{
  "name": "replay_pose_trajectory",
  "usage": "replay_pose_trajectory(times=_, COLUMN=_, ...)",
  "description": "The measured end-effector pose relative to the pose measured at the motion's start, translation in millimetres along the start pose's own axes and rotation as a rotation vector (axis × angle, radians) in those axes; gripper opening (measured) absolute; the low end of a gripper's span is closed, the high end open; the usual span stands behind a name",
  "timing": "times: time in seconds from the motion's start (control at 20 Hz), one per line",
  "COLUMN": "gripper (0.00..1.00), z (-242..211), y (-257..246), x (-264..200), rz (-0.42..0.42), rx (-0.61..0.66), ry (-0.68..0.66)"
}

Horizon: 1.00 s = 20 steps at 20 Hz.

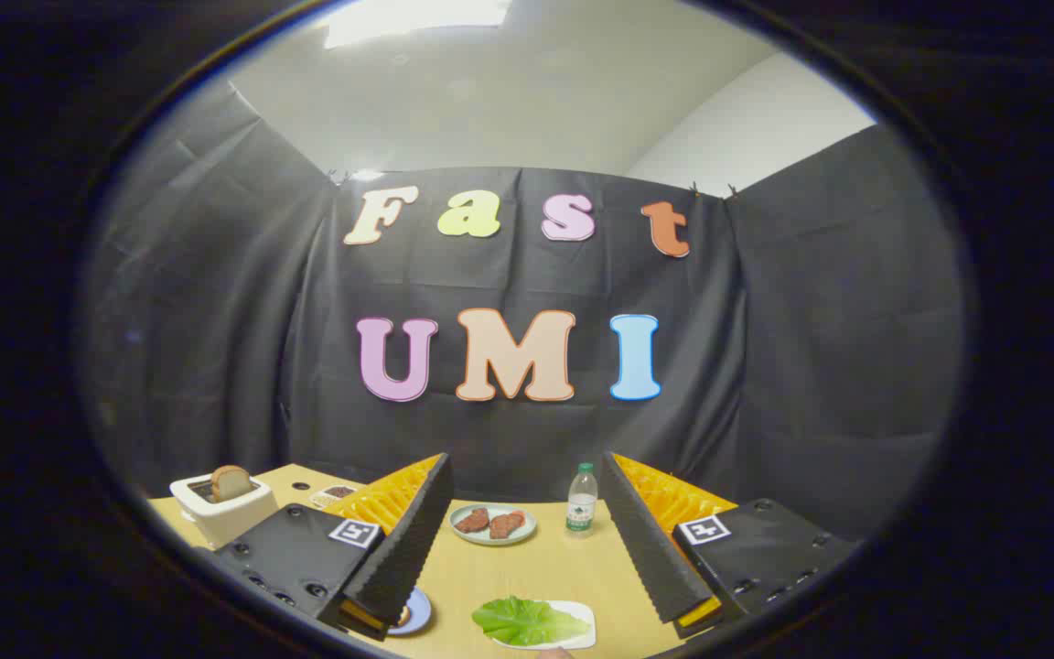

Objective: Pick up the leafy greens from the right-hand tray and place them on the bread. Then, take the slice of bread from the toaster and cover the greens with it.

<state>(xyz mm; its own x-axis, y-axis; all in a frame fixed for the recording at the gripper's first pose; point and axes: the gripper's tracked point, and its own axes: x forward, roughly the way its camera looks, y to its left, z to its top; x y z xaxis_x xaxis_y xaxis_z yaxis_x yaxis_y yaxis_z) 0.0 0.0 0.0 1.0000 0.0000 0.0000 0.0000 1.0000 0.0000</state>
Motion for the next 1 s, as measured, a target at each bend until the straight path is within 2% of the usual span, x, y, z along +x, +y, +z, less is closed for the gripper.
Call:
replay_pose_trajectory(times=0.5, gripper=1.00, z=2.3, y=3.2, x=23.1, rz=0.010, rx=-0.018, ry=-0.021)
replay_pose_trajectory(times=1.0, gripper=1.00, z=4.2, y=8.2, x=43.7, rz=-0.014, rx=0.008, ry=-0.040)
